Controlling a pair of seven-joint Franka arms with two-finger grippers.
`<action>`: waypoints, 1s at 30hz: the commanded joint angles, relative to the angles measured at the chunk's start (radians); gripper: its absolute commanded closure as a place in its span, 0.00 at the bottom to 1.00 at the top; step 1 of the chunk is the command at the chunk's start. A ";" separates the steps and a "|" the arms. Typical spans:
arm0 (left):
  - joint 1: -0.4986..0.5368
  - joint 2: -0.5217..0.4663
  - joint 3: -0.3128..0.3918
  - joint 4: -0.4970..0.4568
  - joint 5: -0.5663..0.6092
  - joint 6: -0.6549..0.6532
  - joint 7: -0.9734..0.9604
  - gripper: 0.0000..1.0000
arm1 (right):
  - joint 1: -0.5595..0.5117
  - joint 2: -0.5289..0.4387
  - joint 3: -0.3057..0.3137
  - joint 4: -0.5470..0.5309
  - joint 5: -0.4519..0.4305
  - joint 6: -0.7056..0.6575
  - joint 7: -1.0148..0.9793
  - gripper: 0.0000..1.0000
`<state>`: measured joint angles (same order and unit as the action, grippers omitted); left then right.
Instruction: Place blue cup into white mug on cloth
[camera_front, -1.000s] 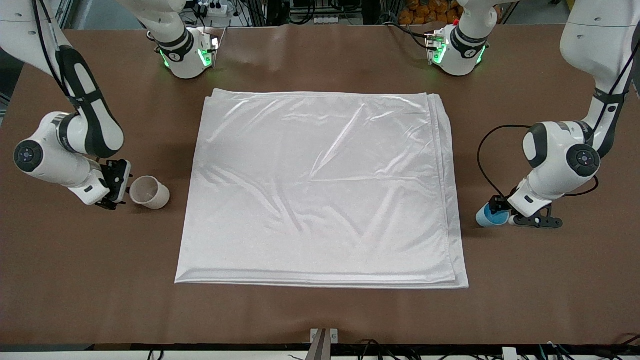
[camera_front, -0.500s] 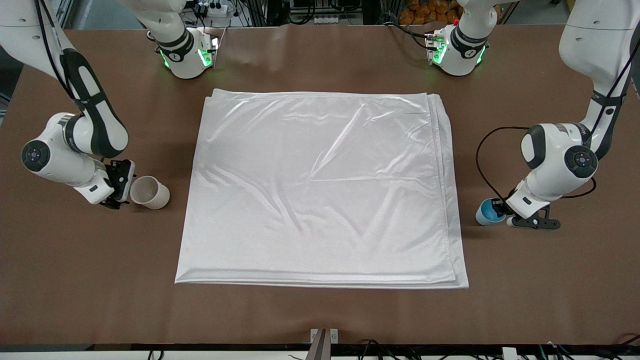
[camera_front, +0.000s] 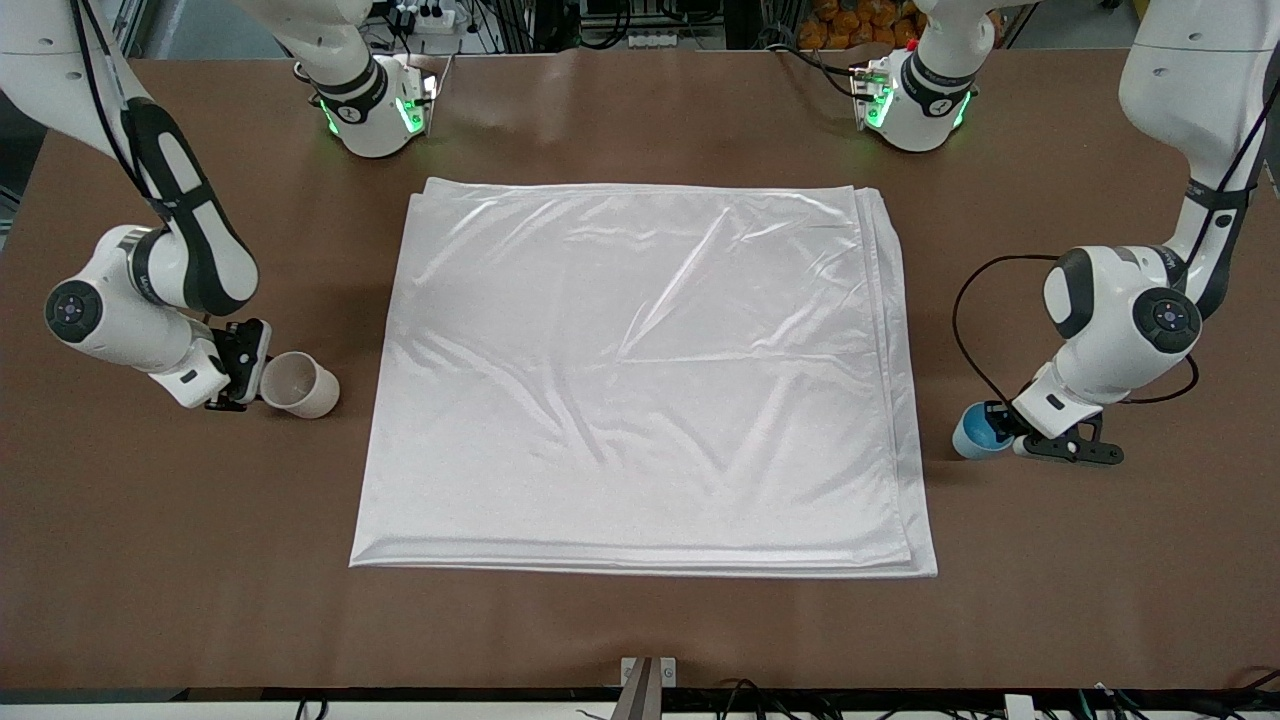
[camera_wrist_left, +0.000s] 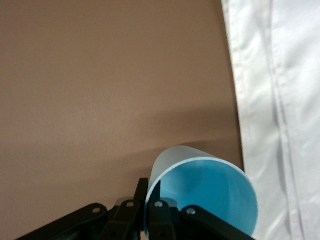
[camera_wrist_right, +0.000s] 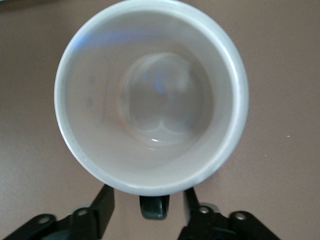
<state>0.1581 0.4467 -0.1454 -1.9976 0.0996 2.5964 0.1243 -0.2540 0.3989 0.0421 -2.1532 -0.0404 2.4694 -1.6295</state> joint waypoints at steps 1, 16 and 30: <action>0.011 -0.066 -0.019 -0.013 0.015 -0.012 0.017 1.00 | -0.017 -0.009 0.013 -0.013 -0.003 0.020 -0.010 0.91; 0.009 -0.138 -0.048 0.013 0.015 -0.096 0.014 1.00 | -0.039 -0.029 0.022 0.000 -0.001 0.023 -0.015 0.99; 0.008 -0.171 -0.066 0.131 0.014 -0.294 0.038 1.00 | -0.031 -0.114 0.050 0.053 -0.003 0.005 -0.049 1.00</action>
<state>0.1577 0.2946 -0.1907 -1.9407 0.0996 2.4248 0.1468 -0.2693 0.3533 0.0559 -2.1068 -0.0404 2.4984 -1.6603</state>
